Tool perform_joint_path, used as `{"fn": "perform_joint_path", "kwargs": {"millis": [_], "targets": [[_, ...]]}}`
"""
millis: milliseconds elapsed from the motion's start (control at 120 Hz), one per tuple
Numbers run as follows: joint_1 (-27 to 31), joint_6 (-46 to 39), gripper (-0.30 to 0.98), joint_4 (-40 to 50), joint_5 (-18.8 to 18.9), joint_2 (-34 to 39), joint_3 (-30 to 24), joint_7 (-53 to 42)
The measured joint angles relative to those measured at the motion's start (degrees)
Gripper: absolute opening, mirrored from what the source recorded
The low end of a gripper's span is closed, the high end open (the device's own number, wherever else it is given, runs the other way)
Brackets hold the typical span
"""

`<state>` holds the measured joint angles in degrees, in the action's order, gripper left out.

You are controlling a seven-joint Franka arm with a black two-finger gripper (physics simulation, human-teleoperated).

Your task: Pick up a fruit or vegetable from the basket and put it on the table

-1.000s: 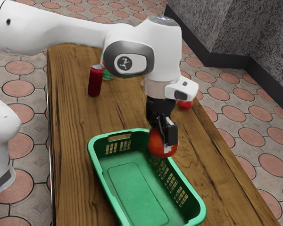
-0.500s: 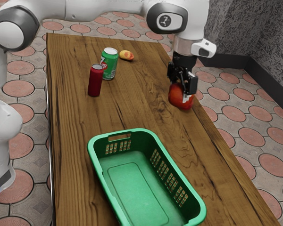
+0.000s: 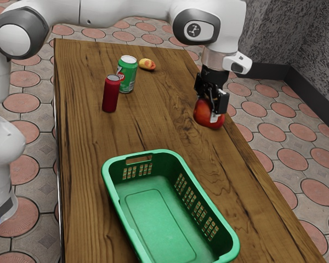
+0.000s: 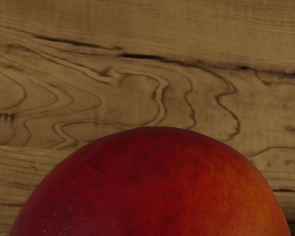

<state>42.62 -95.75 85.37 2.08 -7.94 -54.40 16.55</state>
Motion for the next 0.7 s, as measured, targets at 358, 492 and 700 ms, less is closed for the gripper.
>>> {"fn": "perform_joint_path", "kwargs": {"millis": [358,492,700], "targets": [[0.1,0.1,0.63,0.0,1.2,-0.4,0.0,-0.5],[0.0,0.3,0.65,0.1,1.2,-0.4,0.0,-0.7],[0.0,0.3,0.68,0.2,1.2,-0.4,0.0,-0.8]]}}
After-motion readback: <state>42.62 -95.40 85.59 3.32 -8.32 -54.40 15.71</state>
